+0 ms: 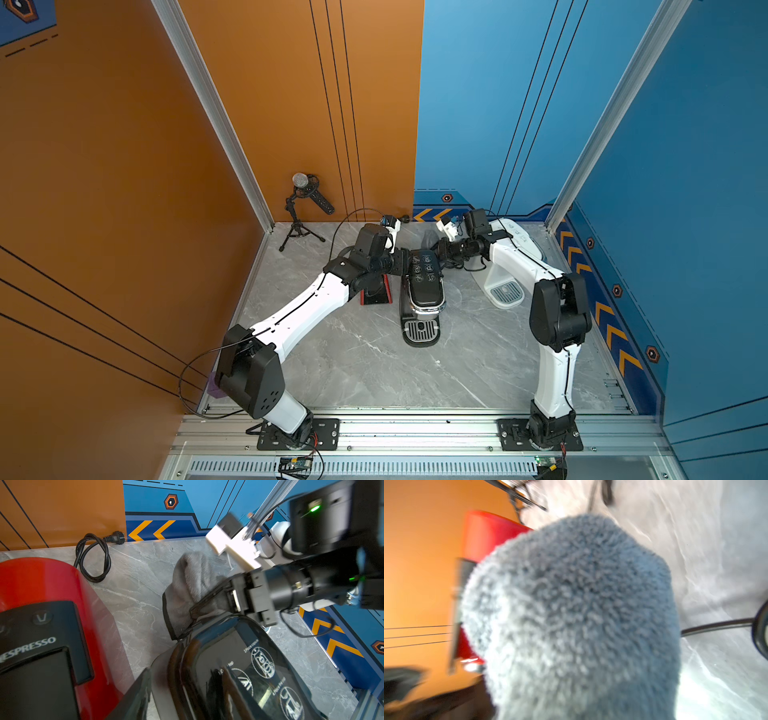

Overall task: Wipe the surface of a coffee machine
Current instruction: Wipe the dirt from the surface of the coffee machine, then adjust the cleaning item.

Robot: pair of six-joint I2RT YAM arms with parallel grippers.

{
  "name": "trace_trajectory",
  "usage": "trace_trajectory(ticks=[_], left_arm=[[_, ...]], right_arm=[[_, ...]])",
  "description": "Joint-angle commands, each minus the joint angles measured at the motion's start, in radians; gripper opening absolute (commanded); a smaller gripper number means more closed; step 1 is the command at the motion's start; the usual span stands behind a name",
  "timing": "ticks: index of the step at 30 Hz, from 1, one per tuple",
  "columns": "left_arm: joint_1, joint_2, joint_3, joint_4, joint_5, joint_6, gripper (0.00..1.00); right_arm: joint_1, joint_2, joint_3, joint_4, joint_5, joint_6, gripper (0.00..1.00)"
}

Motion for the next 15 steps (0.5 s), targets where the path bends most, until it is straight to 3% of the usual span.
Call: trace_trajectory(ticks=[1, 10, 15], left_arm=[[0.004, -0.053, -0.043, -0.034, -0.016, 0.013, 0.56], [0.013, -0.178, -0.147, -0.053, -0.009, 0.031, 0.56], [0.019, -0.229, -0.161, -0.057, 0.159, 0.035, 0.57]], right_arm=[[0.002, -0.095, -0.015, 0.014, -0.097, 0.045, 0.24], [0.006, -0.265, -0.025, -0.009, -0.003, 0.018, 0.24], [0.106, -0.344, 0.002, -0.136, 0.066, -0.159, 0.25]])
